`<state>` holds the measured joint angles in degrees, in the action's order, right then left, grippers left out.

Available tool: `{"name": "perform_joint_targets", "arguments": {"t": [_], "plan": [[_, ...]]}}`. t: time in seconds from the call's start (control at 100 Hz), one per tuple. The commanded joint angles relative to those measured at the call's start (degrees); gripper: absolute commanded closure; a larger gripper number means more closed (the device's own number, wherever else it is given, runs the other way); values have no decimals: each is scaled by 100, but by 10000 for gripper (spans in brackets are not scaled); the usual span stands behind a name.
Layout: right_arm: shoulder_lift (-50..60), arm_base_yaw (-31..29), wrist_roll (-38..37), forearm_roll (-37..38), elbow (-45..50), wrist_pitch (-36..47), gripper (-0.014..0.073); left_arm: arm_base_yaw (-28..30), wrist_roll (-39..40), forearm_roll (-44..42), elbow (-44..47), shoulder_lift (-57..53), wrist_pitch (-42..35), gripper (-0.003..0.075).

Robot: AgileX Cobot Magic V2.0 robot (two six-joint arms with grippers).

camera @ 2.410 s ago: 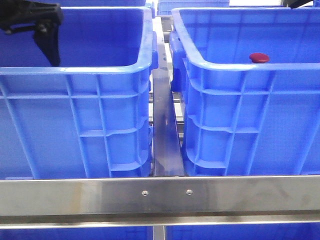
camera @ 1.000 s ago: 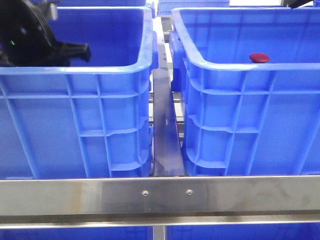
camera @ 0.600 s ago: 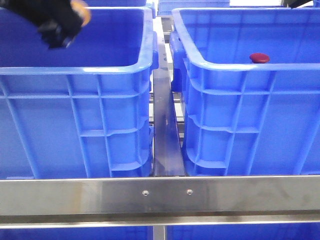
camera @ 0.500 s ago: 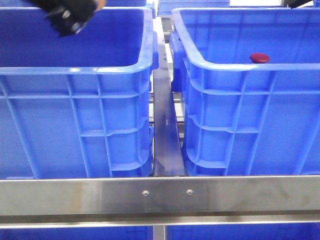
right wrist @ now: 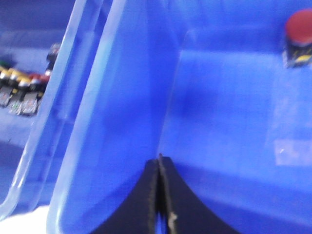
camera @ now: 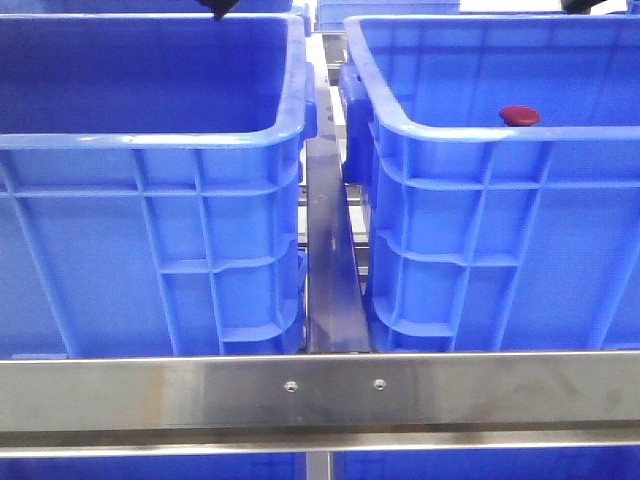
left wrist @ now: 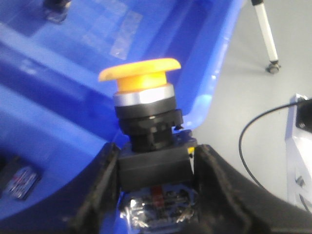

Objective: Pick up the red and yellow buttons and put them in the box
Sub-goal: 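Grasp the yellow-capped button with the left gripper and carry it to center, then grasp the yellow button cap with the right gripper, open left gripper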

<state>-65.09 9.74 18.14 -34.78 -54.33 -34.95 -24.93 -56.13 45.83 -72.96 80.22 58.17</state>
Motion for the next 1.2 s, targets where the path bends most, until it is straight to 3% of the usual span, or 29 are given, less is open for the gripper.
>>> {"name": "perform_joint_targets", "arguments": {"t": [0.0,0.19,0.28,0.55,0.67,1.19], "plan": [[134,22,67,-250,-229,52,552,-261,-191,444,-193,-106,-113,696],[134,22,67,-1037,-229,-288,120,-518,-221,409,-193,155,-270,696],[134,22,78,-1434,-229,-566,22,-518,-221,409,-193,242,-270,696],[134,22,806,-3294,-229,-1219,20,-518,-221,422,-193,266,-250,696],[101,26,946,-3728,-229,-1225,20,-518,-221,431,-193,266,-238,696],[-661,486,1011,-4020,-229,-1310,20,-518,-221,435,-193,266,-238,699]]}}
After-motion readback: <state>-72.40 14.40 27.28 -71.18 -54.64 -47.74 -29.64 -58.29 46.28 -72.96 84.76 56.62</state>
